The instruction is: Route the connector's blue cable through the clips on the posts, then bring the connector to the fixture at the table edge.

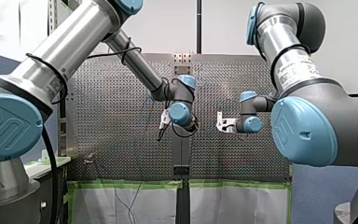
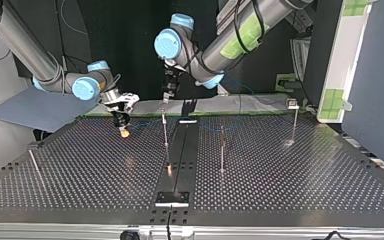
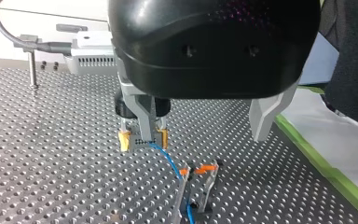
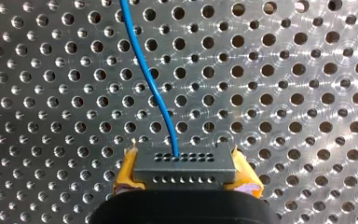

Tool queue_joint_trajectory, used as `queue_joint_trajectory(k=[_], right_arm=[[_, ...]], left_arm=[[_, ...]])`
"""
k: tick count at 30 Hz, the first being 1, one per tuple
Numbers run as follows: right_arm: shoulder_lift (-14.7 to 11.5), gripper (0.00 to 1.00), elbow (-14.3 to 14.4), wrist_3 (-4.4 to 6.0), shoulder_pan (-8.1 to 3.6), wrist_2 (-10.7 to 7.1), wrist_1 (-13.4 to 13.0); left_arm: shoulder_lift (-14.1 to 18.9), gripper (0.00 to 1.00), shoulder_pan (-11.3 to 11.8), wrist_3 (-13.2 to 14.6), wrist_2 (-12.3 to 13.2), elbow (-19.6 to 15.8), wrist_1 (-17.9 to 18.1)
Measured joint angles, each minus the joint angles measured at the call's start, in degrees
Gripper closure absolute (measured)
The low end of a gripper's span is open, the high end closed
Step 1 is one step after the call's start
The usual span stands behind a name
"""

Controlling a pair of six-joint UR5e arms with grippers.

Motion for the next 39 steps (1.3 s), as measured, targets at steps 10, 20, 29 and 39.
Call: queue_joint_trajectory(k=[10, 20, 29, 39], right_arm=[[0.0, 1.0, 0.0, 0.0, 0.0, 0.0, 0.05], [0.0, 1.0, 0.0, 0.04, 0.15, -0.49, 0.06], [0.0, 1.0, 0.0, 0.0, 0.25, -0.73, 0.07], [0.0, 1.0, 0.01, 0.0, 0.33, -0.74, 0.08]], left_arm=[[0.01, 0.0, -0.13, -1.54, -0.21, -0.03, 0.19], [0.0, 0.0, -0.21, -2.39, -3.41, -0.04, -1.11], [0.01, 0.0, -0.22, -2.55, -3.96, -0.05, -1.25], [0.01, 0.0, -0.22, -2.82, -3.97, -0.04, -1.25]])
